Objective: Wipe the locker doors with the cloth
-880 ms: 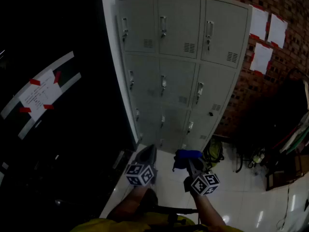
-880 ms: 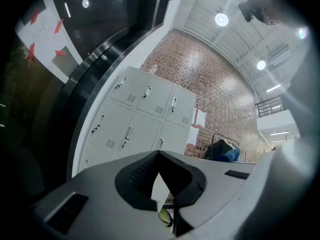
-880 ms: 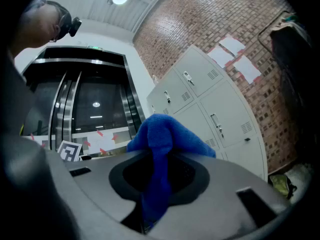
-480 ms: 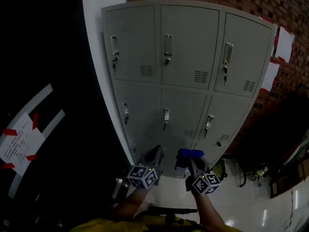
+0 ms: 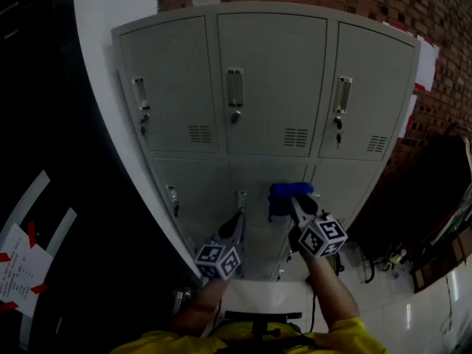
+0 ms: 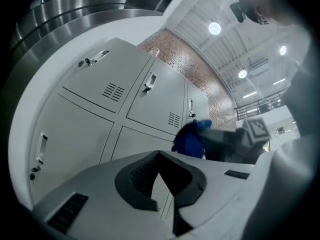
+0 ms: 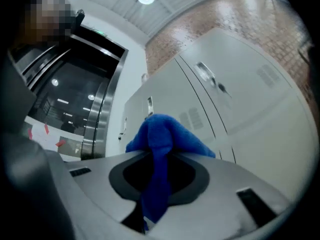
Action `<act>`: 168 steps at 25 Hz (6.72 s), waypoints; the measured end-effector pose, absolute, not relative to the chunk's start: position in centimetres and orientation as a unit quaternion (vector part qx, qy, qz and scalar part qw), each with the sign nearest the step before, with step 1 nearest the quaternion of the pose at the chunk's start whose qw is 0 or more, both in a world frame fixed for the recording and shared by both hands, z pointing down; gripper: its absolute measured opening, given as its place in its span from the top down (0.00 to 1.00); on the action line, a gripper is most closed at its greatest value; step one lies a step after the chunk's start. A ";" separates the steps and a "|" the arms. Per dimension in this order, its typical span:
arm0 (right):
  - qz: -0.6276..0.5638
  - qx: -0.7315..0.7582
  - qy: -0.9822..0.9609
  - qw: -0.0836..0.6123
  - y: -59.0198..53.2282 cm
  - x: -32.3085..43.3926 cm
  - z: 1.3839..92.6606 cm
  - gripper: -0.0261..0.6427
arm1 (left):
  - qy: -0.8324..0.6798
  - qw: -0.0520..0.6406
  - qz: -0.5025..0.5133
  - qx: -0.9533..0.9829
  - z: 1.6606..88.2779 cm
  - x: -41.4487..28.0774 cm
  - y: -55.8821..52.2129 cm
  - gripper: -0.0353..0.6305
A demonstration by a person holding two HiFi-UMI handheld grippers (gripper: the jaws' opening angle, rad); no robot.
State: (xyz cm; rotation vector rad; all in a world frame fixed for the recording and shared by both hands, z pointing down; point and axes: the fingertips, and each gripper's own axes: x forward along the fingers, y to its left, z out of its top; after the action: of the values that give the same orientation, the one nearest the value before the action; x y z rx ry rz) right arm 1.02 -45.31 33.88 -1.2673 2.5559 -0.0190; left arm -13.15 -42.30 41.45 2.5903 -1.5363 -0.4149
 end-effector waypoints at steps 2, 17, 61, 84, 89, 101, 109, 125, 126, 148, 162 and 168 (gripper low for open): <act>0.052 -0.449 0.877 0.162 -48.9 2.2 25.1 0.86 | -0.500 0.041 -0.137 0.854 40.1 -12.5 -43.7 0.96; 0.153 -0.466 0.848 0.199 -55.3 4.3 -7.5 0.85 | -0.474 0.055 -0.136 0.868 39.9 -7.9 -47.8 0.96; 0.048 -0.465 0.877 0.108 -56.3 -2.1 28.7 0.86 | -0.479 0.050 -0.119 0.868 41.8 -10.7 -45.7 0.96; 0.081 -0.454 0.883 0.089 -57.2 -7.7 22.6 0.85 | -0.503 0.056 -0.134 0.852 41.3 -14.5 -45.7 0.96; 0.016 -0.460 0.885 0.068 -57.6 -8.3 34.0 0.86 | -0.505 0.051 -0.129 0.852 41.2 -14.9 -46.4 0.96; 0.131 -0.387 0.894 0.182 -55.8 -13.2 -6.8 0.86 | -0.492 0.065 -0.122 0.860 42.5 -14.1 -46.4 0.96; 0.136 -0.375 0.907 0.133 -56.2 -14.6 -0.9 0.86 | -0.526 0.076 -0.110 0.840 44.5 -18.1 -46.5 0.96; 0.063 -0.352 0.919 0.167 -53.1 -11.9 19.0 0.86 | -0.514 0.102 -0.094 0.846 47.1 -16.5 -45.5 0.96; 0.055 -0.356 0.916 0.174 -53.0 -11.6 20.5 0.86 | -0.516 0.102 -0.094 0.845 47.1 -16.7 -45.6 0.96; -0.066 -0.475 0.872 0.094 -43.5 -3.3 47.7 0.86 | -0.533 0.134 -0.093 0.830 49.9 -19.4 -43.0 0.96; -0.137 -0.433 0.886 0.096 -26.3 0.8 52.1 0.85 | -0.553 0.099 -0.082 0.823 50.0 -14.2 -26.9 0.96; -0.133 -0.452 0.873 0.126 -11.4 12.4 51.0 0.85 | -0.566 0.098 -0.099 0.812 50.5 -6.2 -13.5 0.96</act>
State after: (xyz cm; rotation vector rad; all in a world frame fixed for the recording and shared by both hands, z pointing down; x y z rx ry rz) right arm 12.43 -11.43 51.03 -1.3156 2.5438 -0.3870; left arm -6.24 -13.53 50.45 2.4049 -1.6757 -0.2939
